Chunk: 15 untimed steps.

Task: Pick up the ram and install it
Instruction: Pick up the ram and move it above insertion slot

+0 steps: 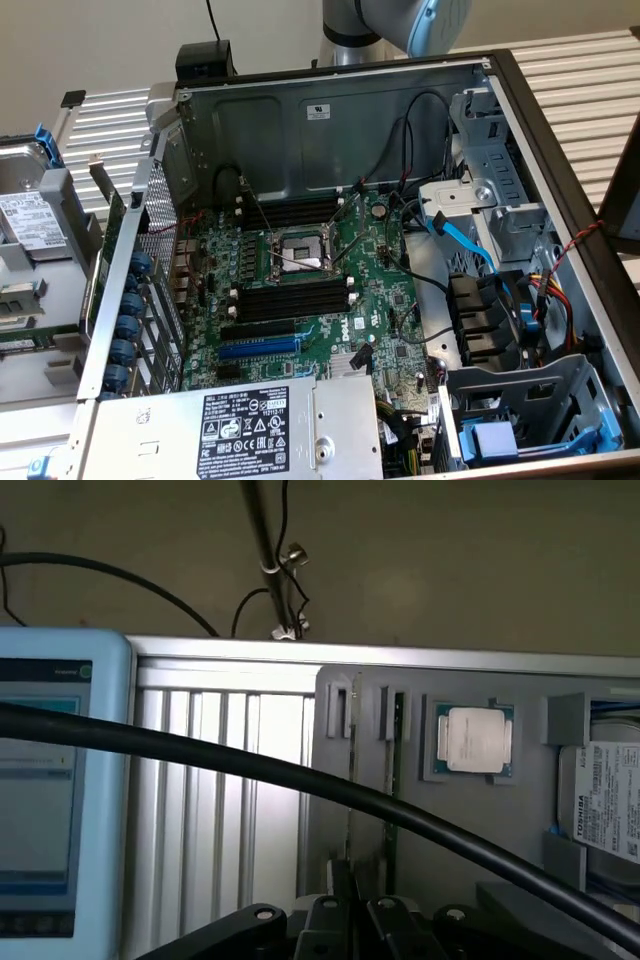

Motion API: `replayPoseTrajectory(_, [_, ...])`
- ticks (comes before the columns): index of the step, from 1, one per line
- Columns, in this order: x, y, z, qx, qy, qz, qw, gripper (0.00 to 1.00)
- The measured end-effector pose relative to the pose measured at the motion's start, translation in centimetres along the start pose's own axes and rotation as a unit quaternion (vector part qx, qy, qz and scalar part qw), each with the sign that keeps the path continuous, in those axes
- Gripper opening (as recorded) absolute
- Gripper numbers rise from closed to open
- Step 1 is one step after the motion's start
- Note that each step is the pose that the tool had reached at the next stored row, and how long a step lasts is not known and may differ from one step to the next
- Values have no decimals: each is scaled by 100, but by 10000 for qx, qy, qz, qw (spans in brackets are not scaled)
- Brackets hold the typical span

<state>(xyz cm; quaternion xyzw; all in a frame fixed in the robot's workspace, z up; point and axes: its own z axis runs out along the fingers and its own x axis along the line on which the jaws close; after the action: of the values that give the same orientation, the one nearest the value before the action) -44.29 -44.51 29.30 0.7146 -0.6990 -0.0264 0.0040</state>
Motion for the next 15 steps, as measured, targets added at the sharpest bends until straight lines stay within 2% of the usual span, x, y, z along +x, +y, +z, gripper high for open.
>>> replayPoseTrajectory(6, [-4,-162,-239,1,0,0,10000,13])
replayPoseTrajectory(15, [-11,-406,-657,0,1,0,10000,13])
